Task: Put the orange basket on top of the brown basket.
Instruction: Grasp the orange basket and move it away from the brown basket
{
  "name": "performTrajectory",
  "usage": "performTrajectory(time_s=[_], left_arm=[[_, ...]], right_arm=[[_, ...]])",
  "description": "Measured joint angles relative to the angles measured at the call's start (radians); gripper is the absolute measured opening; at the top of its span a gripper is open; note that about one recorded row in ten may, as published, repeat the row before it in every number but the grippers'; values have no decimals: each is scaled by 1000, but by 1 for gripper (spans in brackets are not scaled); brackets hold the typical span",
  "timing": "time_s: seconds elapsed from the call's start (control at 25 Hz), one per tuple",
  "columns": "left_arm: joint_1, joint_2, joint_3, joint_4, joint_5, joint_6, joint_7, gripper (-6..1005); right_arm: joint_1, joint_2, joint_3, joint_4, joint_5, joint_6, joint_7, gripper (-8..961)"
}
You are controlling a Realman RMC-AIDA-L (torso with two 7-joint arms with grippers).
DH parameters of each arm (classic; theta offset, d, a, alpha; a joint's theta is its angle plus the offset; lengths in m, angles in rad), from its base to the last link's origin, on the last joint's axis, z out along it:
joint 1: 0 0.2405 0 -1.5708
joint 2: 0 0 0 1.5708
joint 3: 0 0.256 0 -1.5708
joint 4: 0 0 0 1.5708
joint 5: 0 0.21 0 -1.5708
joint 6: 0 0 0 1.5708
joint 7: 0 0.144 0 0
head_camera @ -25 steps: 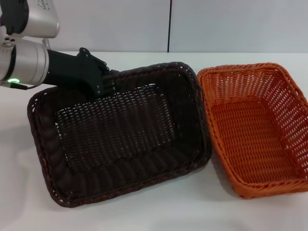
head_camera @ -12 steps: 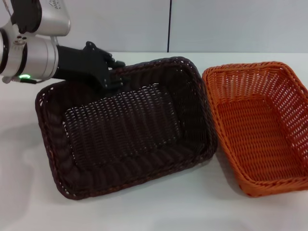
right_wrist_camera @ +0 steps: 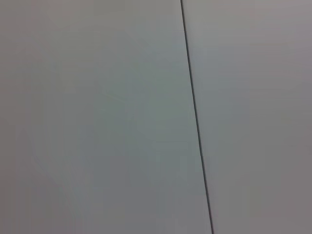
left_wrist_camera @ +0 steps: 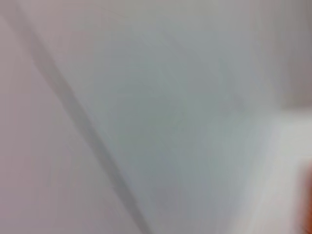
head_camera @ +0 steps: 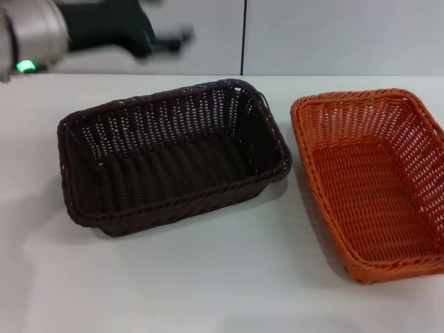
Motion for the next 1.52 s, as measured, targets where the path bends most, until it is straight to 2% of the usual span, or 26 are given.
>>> performTrajectory(time_s=[0.04, 0.08, 0.16, 0.2, 0.24, 0.28, 0.36, 0.4, 0.44, 0.52, 0.64, 0.72, 0.76, 0.84, 0.88, 0.96, 1.08, 1.16, 1.2, 1.24, 1.4, 1.52], left_arm=[[40, 0, 28, -21, -81, 85, 7, 649], [109, 3, 80, -54, -228, 254, 36, 671], [196, 5, 145, -99, -399, 455, 107, 715], [235, 4, 167, -112, -471, 535, 151, 736], [273, 2, 189, -124, -543, 612, 195, 758], [299, 0, 202, -127, -589, 663, 223, 763], [336, -2, 225, -116, -633, 720, 247, 772], [336, -2, 225, -116, -633, 720, 247, 776], [354, -3, 249, -85, -648, 798, 250, 781], [350, -3, 267, -43, -648, 902, 252, 781], [313, -3, 302, 11, -630, 1050, 251, 781], [278, -2, 332, 31, -604, 1152, 242, 780], [250, -1, 360, 32, -558, 1226, 215, 780], [227, 1, 389, 27, -498, 1291, 168, 780], [211, 2, 430, 20, -437, 1350, 113, 780], [186, 5, 547, 21, -265, 1523, -55, 780], [165, 7, 715, 119, 31, 1807, -353, 780], [169, 7, 779, 200, 169, 1915, -543, 779], [181, 7, 798, 232, 206, 1938, -619, 779], [197, 8, 816, 274, 236, 1950, -698, 779], [249, 3, 872, 477, 261, 2005, -839, 779], [301, 0, 893, 581, 248, 2023, -894, 779]], right_arm=[[-2, -1, 0, -14, 0, -3, 0, 652], [-5, -2, 0, -28, 1, -7, 0, 652], [-12, -9, 6, -85, -1, -45, 0, 652], [-15, -34, 12, -183, -4, -138, 0, 652], [-15, -34, 12, -183, -4, -138, 0, 668], [-16, -55, 13, -245, -5, -214, 0, 685], [-11, -117, 36, -400, -8, -422, 1, 686], [-7, -139, 55, -462, -13, -513, 1, 686], [4, -159, 81, -526, -26, -618, 1, 686], [20, -175, 149, -634, -89, -795, 1, 687], [17, -166, 255, -781, -226, -1038, -1, 685], [9, -140, 334, -872, -311, -1182, -1, 683], [6, -128, 357, -904, -339, -1230, -1, 683], [-1, -99, 413, -971, -395, -1317, -5, 681], [-3, -86, 442, -1008, -422, -1360, -11, 681], [-1, -81, 454, -1029, -429, -1390, -14, 679], [17, -85, 473, -1082, -431, -1524, -19, 677], [32, -92, 488, -1139, -429, -1691, -38, 676], [41, -91, 511, -1219, -426, -1892, -76, 675], [41, -91, 511, -1219, -426, -1892, -76, 674], [77, -66, 615, -1422, -343, -2432, -210, 671], [157, -49, 776, -1457, -164, -2792, -328, 669]])
